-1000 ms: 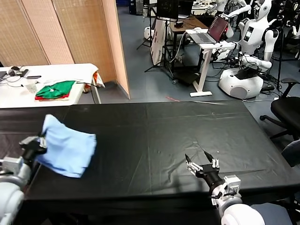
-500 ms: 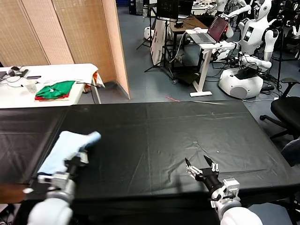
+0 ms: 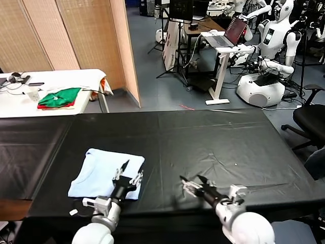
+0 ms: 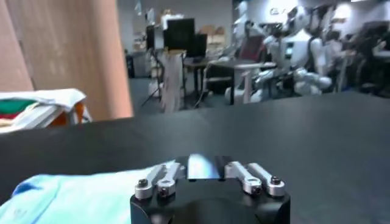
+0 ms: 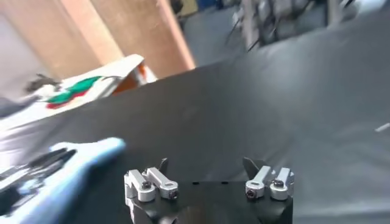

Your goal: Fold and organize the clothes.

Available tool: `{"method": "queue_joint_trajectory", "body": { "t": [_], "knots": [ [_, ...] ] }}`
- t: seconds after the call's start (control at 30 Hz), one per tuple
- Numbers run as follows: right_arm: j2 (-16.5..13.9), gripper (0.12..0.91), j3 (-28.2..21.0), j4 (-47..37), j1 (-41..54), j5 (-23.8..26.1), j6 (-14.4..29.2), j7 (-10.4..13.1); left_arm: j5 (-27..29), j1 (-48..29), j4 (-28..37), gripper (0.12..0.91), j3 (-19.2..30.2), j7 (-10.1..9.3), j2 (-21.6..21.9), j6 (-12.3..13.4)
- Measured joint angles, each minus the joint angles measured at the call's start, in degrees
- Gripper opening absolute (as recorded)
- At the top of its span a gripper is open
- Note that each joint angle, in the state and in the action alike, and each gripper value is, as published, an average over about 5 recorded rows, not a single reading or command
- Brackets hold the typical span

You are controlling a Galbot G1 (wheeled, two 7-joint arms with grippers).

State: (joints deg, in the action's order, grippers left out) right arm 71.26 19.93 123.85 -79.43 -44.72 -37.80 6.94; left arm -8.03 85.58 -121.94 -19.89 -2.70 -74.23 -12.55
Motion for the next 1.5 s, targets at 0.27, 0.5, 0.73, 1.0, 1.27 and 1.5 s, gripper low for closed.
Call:
{"method": "queue_joint_trajectory", "body": {
  "t": [0.27, 0.5, 0.73, 1.0, 1.27, 1.5],
  "knots": [
    [3.56, 0.907, -11.35, -8.02, 9.81, -0.5, 0.03, 1.31, 0.3, 0.1, -1.89, 0.906, -3.93, -1.79, 3.77, 2.11],
    [8.15, 0.906, -18.34, -16.68, 16.77, -0.26, 0.24, 0.63, 1.05, 1.43, -2.93, 0.907, -7.48, -2.2, 4.5, 2.7],
    [9.89, 0.727, -20.27, -21.4, 19.51, -0.5, 0.32, -0.01, 1.39, 1.87, -2.94, 0.907, -8.89, -3.06, 4.31, 3.01],
    [9.11, 0.232, -19.31, -20.39, 18.6, -0.57, -1.26, 0.48, 1.58, 1.8, -2.18, 0.907, -9.28, -3.22, 3.94, 3.23],
    [4.88, 0.142, -13.1, -14.72, 15.95, 0.44, -4.38, -0.04, 1.39, 1.62, -1.27, 0.907, -9.35, -3.24, 3.35, 3.46],
    [-0.7, 0.17, -6.94, -12.13, 15.21, 1.81, -4.43, -1.72, -0.53, 1.78, -0.7, 0.907, -8.64, -3.29, 2.54, 3.33]
  ]
}}
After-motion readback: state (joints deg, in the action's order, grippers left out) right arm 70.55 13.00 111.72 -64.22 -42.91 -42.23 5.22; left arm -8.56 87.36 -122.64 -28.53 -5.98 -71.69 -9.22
